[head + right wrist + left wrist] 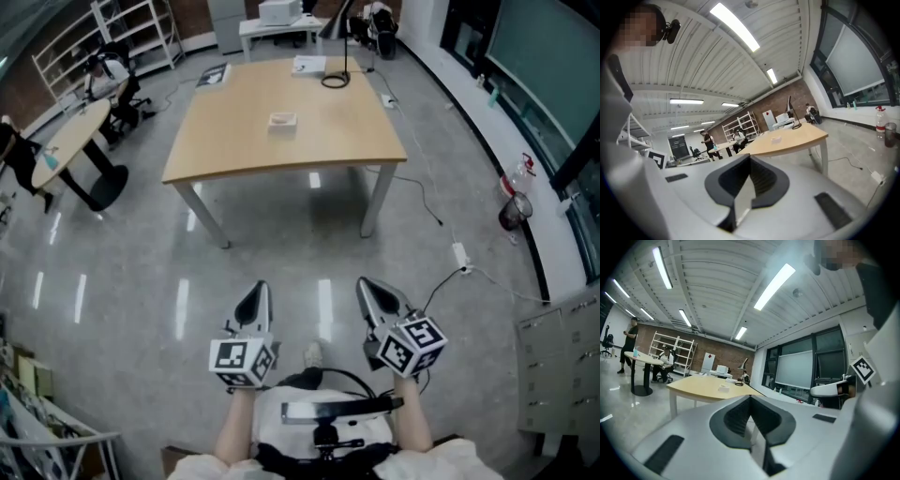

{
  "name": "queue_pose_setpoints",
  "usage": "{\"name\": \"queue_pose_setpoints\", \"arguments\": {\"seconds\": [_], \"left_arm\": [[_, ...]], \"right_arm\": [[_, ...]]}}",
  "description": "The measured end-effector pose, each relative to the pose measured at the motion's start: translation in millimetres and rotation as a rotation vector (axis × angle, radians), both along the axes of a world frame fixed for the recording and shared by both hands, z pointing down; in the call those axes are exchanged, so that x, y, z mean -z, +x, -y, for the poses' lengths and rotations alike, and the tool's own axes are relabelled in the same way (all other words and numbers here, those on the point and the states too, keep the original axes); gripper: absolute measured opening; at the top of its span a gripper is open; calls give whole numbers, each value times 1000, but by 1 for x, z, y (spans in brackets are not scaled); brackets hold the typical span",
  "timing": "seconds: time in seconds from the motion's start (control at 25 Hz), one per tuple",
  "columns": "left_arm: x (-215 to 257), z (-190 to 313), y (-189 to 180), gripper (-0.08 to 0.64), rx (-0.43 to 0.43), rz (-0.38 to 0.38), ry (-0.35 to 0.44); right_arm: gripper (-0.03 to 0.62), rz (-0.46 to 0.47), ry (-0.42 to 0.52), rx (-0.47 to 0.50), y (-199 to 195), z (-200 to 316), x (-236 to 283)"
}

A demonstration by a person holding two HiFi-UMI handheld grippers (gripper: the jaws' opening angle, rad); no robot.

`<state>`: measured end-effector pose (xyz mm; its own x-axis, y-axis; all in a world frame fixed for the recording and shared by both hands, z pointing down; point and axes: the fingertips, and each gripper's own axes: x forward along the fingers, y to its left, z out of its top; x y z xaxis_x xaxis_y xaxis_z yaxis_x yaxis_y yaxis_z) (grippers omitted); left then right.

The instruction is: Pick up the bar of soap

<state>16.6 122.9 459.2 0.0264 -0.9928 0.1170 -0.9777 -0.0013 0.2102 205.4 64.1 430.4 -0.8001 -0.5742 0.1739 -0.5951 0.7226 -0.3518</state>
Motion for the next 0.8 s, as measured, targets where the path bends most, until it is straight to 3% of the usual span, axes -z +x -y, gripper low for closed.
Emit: {"name": "queue_pose_setpoints", "arguments": {"seconds": [0.24,0.8], "left_arm": [[23,96,-55,5,6,-1,53],[1,262,-129,5,37,-32,35]], "right_arm": [[6,3,26,-3,-48,91,15],[6,6,-13,52,-141,271,-10]]}}
